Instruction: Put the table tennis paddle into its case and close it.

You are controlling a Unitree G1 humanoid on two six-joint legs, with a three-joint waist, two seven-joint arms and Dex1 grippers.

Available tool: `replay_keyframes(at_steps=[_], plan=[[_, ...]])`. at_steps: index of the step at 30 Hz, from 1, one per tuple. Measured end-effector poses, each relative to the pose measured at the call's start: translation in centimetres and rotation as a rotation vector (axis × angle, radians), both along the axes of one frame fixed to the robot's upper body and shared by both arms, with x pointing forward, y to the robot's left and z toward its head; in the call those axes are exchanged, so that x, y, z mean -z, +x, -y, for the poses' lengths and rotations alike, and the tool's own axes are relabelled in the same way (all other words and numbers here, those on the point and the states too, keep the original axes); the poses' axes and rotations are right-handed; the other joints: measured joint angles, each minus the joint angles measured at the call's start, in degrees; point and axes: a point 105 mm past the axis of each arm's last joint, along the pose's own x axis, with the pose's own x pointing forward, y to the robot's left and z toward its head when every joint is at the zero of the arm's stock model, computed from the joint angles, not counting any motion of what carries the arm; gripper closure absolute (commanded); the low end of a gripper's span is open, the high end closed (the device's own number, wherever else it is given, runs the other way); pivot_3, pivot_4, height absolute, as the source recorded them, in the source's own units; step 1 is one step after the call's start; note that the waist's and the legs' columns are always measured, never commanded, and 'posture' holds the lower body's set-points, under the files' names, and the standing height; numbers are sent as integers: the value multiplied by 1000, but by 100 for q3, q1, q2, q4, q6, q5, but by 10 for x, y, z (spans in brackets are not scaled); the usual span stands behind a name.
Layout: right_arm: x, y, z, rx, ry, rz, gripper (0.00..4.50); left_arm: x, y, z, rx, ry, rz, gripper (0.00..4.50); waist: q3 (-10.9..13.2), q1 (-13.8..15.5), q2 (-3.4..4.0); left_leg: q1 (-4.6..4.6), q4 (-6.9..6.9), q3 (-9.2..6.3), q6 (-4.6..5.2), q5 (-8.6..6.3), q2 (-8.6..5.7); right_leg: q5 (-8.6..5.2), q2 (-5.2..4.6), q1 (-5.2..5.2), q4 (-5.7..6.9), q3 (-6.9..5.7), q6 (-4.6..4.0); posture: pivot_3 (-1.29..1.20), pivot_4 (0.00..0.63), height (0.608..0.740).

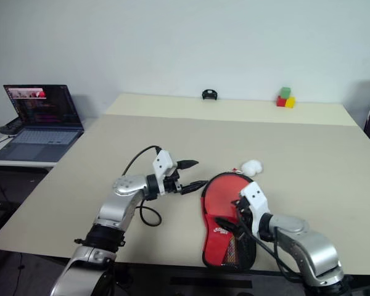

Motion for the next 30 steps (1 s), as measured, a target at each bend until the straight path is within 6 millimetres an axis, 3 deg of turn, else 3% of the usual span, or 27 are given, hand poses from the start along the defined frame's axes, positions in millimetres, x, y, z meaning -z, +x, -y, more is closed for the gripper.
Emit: replay_keyframes(at_steps=[2,4,13,19,22,30], plan=[[-17,-1,9,-5,9,28,0,-2,-7,4,46,11,-24,18,1,-1,1,2,-2,-1,0,0,1,-3,3,2,-1,-2,-4,0,150,740],[-28,-1,18,6,14,36,0,1,-9,6,71,43,-33,18,3,0,1,3,-3,-1,0,0,1,-5,4,3,-2,-3,-7,0,150,740],[-43,5,59,97,-70,53,0,18,3,38,155,134,-1,18,16,13,-6,-5,-3,4,2,0,-2,-5,4,4,-14,-6,-7,0,150,740],[-50,16,58,102,-61,86,0,35,4,63,206,141,-4,18,18,-13,-8,-6,-5,9,3,0,0,-6,5,0,-16,-4,-7,0,150,740],[-52,26,53,109,-60,101,0,46,2,64,224,172,-23,18,20,-25,-8,-5,-4,11,3,0,0,-6,6,-2,-12,-3,-7,0,150,740],[-80,85,36,183,-10,165,0,59,-3,59,223,197,-18,18,22,-34,-3,-3,-4,8,2,1,1,-6,4,-4,-8,0,-7,0,150,740]])
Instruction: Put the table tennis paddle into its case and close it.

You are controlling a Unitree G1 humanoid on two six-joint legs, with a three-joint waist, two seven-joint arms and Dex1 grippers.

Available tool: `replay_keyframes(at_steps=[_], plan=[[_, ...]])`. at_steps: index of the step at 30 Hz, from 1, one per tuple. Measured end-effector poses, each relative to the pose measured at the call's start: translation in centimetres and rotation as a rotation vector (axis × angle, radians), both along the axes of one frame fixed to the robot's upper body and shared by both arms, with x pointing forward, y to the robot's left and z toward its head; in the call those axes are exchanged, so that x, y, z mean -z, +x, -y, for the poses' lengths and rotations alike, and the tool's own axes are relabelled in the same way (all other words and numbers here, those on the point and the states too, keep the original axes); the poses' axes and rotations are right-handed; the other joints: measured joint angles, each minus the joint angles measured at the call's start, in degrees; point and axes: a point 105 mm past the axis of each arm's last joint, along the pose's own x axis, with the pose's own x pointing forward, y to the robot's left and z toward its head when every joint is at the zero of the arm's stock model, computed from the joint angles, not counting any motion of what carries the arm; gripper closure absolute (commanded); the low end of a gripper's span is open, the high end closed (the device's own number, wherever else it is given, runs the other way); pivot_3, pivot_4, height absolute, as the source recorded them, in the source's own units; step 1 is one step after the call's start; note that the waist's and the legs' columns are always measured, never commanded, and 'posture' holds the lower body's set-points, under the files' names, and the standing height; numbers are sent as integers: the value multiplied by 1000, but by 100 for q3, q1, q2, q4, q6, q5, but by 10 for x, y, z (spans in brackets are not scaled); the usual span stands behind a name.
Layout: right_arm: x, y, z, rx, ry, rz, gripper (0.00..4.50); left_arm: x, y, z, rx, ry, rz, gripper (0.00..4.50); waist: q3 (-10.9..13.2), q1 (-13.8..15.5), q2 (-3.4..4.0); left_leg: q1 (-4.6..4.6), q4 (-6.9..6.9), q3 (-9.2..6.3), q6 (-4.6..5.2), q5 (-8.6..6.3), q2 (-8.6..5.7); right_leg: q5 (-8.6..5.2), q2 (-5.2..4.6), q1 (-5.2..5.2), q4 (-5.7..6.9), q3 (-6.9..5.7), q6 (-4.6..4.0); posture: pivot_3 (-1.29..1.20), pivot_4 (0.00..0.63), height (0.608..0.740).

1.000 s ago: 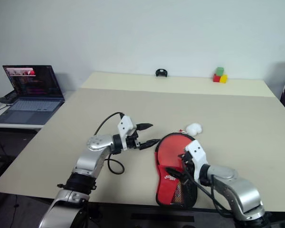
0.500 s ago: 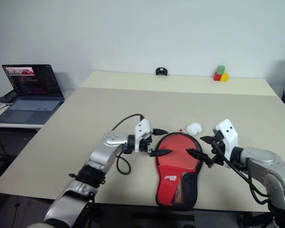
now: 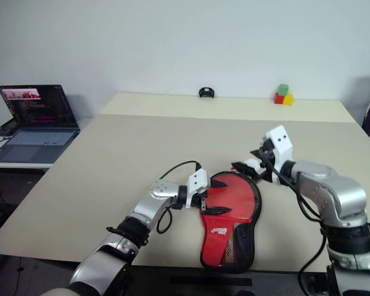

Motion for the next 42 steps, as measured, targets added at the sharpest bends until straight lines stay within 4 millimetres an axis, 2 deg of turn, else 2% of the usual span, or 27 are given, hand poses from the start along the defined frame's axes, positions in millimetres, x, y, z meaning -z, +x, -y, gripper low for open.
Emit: replay_keyframes(at_steps=[2,6,10,16,22,25,32,35,38,42], plan=[[3,16,2,41,15,-9,0,0,0,-1,-3,-2,0,18,0,2,0,0,0,2,0,0,0,0,0,0,-1,1,0,0,150,740],[27,56,10,153,-4,-47,0,1,-1,-2,-9,-6,5,18,-1,-10,2,4,1,9,-2,1,-2,0,0,-1,2,1,0,0,150,740],[54,76,11,203,-24,-96,0,1,-3,-3,-11,-9,13,18,-1,-34,3,-2,-1,14,-7,4,0,0,-1,-11,4,3,-1,0,150,740],[81,86,15,240,-38,-154,0,0,-5,-5,-19,-8,13,18,-2,-65,4,-4,-1,16,-10,6,0,0,-5,-14,4,8,-1,0,150,740],[88,83,13,210,-26,-185,0,2,-6,-6,-24,-5,12,18,-4,-102,7,-3,1,17,-8,5,0,0,-6,-16,15,11,-1,0,150,740],[88,83,13,209,-21,-186,625,2,-6,-6,-24,-3,13,0,-4,-102,7,-2,1,17,-8,5,0,0,-6,-16,18,12,-1,0,150,740],[90,80,13,209,-10,-198,3067,1,-1,-3,-16,8,30,0,-6,-100,10,0,5,17,-8,5,-1,0,-6,-14,23,11,-1,0,150,740],[91,78,12,197,-21,-191,3836,1,1,-2,-15,11,38,0,-8,-100,12,4,5,17,-7,4,0,0,-6,-13,26,11,-1,0,150,740],[92,76,12,192,-49,-173,4219,2,1,-2,-12,10,44,0,-12,-100,17,6,5,17,-7,4,-1,0,-6,-10,26,10,-1,0,150,740],[92,75,13,192,-67,-159,4240,4,1,-1,-10,7,45,0,-14,-93,18,10,6,13,-7,4,-2,0,-6,-1,24,9,-1,0,150,740]])
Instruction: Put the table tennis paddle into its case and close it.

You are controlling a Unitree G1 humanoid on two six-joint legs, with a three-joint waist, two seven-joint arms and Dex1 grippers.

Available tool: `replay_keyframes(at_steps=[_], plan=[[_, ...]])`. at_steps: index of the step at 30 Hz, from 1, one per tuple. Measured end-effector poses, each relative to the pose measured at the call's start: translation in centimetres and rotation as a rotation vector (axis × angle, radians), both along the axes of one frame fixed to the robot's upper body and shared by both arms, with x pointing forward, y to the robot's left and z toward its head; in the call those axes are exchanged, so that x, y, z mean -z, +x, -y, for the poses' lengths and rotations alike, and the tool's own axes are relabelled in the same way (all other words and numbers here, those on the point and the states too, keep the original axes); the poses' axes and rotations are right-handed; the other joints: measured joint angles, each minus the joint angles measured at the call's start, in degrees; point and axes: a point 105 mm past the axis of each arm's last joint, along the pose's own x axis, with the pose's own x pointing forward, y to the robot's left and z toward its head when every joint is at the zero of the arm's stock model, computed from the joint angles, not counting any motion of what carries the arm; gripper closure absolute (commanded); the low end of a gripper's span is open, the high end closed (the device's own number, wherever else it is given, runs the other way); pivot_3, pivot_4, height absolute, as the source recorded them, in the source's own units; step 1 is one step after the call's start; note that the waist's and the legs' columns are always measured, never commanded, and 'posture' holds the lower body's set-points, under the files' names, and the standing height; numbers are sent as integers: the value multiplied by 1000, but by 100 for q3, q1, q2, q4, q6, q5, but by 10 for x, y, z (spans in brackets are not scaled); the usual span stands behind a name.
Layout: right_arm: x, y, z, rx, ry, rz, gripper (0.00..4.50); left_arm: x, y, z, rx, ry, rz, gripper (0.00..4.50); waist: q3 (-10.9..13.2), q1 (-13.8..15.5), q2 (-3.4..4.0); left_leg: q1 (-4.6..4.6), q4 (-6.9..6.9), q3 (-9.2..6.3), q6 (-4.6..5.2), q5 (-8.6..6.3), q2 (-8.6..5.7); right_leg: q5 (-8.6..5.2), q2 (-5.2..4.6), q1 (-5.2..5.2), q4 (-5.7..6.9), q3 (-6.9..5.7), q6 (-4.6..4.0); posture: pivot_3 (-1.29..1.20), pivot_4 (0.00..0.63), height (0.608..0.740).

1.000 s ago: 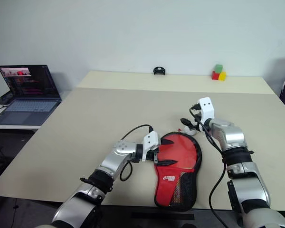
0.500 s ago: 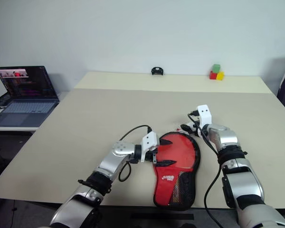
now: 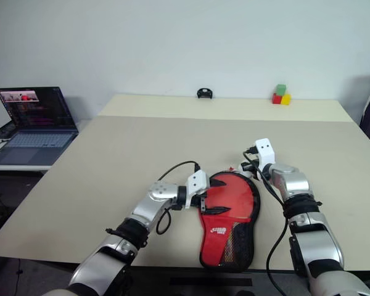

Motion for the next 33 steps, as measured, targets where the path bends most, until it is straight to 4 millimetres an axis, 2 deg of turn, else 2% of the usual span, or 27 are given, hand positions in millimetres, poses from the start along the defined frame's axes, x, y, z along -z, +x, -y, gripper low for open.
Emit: replay_keyframes(at_steps=[6,14,22,25,29,33], plan=[[-4,-1,15,9,-49,8,4242,4,2,2,-3,1,-24,0,-3,22,4,6,2,-4,2,0,-5,0,0,12,-2,-6,0,0,150,740],[-26,-8,41,10,-126,51,4242,7,2,8,1,-12,-35,0,-13,126,10,8,3,-7,5,1,-9,0,0,17,-1,-11,0,0,150,740],[-20,-46,66,-28,-220,-18,4251,8,2,11,2,-17,-43,0,-19,178,12,8,4,-11,7,2,-12,0,0,23,-3,-16,1,0,150,740],[-15,-68,72,-57,-253,-68,4251,9,2,13,4,-19,-48,0,-21,198,11,7,4,-15,8,1,-12,0,0,27,-9,-20,1,0,150,740],[-7,-99,75,-102,-270,-151,4255,10,3,16,6,-19,-57,0,-23,235,10,9,4,-17,9,1,-13,-1,1,33,-15,-21,2,0,150,740],[-12,-115,74,-123,-272,-174,4260,10,3,17,7,-18,-59,0,-24,248,8,11,4,-18,9,1,-13,-1,1,36,-15,-23,3,0,150,740]])
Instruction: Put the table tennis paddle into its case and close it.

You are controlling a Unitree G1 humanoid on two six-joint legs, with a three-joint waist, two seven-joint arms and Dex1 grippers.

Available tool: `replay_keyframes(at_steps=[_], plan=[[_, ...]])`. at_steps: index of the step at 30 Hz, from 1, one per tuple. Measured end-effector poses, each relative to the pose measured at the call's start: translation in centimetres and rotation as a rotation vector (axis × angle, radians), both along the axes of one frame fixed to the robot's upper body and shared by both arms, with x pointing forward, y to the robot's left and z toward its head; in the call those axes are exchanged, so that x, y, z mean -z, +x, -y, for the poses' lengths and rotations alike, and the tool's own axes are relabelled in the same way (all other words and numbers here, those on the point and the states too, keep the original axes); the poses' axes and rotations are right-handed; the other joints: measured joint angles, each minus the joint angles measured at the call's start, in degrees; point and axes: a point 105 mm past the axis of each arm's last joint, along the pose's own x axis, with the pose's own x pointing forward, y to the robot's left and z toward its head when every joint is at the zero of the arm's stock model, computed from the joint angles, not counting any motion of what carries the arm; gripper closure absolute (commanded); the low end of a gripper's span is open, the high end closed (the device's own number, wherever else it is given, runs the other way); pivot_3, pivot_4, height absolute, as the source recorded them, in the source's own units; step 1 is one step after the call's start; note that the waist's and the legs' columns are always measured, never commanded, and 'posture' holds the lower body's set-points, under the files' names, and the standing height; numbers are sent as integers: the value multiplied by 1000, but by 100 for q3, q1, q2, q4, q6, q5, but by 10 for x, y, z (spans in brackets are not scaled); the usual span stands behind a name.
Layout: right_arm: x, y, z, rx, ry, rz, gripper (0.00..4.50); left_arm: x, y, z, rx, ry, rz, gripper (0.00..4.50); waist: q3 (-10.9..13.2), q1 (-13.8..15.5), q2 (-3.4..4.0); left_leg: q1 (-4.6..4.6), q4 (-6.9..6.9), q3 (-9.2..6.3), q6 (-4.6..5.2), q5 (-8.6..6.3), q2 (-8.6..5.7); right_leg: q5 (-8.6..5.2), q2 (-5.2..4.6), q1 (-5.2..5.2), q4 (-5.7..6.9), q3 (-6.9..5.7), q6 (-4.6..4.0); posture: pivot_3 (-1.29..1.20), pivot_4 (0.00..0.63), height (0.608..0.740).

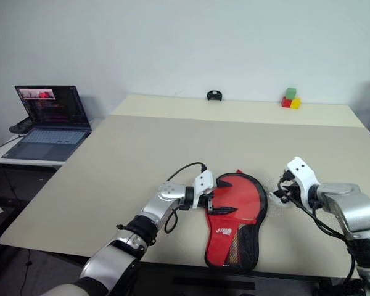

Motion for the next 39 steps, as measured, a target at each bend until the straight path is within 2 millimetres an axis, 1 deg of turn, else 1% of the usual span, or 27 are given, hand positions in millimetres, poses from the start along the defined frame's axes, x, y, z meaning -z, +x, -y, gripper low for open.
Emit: replay_keyframes(at_steps=[3,6,10,14,18,22,26,30,34,39], plan=[[2,-20,2,-18,-6,-52,4260,0,-1,5,12,-3,0,0,-1,55,-3,-7,-1,-11,0,0,-1,0,2,4,-14,-12,1,0,150,740],[8,-52,4,-69,-13,-156,4261,0,-1,7,19,1,1,0,-2,77,-8,-10,-2,-10,2,-1,-5,0,1,9,-25,-12,2,0,150,740],[8,-72,-4,-128,7,-210,4269,1,0,8,15,10,-1,0,-2,73,-13,-3,0,-13,3,0,-5,2,1,17,-23,-15,9,0,150,740],[17,-95,-10,-174,16,-280,4269,1,0,9,22,11,7,0,-3,77,-17,0,-2,-17,3,0,-4,3,1,31,-37,-20,12,0,150,740],[23,-118,-16,-225,24,-339,4269,2,-2,12,31,13,5,0,-5,89,-16,7,-6,-35,10,-5,-4,9,2,67,-84,-41,21,0,150,740],[24,-134,-22,-262,33,-365,4271,2,-3,15,39,14,5,0,-6,114,-18,8,-6,-40,14,-8,-6,11,1,82,-108,-49,25,0,150,740],[28,-157,-30,-310,54,-434,4272,2,-3,19,49,18,5,0,-3,177,-24,8,-7,-44,18,-11,-5,10,1,87,-115,-54,26,0,150,740],[29,-176,-37,-347,78,-484,4272,2,-4,23,55,18,3,0,-7,202,-33,11,-6,-43,19,-11,-6,11,1,93,-118,-54,32,0,150,740],[31,-188,-43,-364,101,-516,4272,3,-5,25,60,17,6,0,-12,206,-41,12,-6,-44,19,-12,-5,10,1,94,-120,-55,35,0,150,740],[33,-195,-54,-367,139,-507,4272,3,-6,28,67,20,5,0,-17,225,-47,10,-9,-51,19,-12,-5,13,1,100,-138,-63,36,0,150,740]])
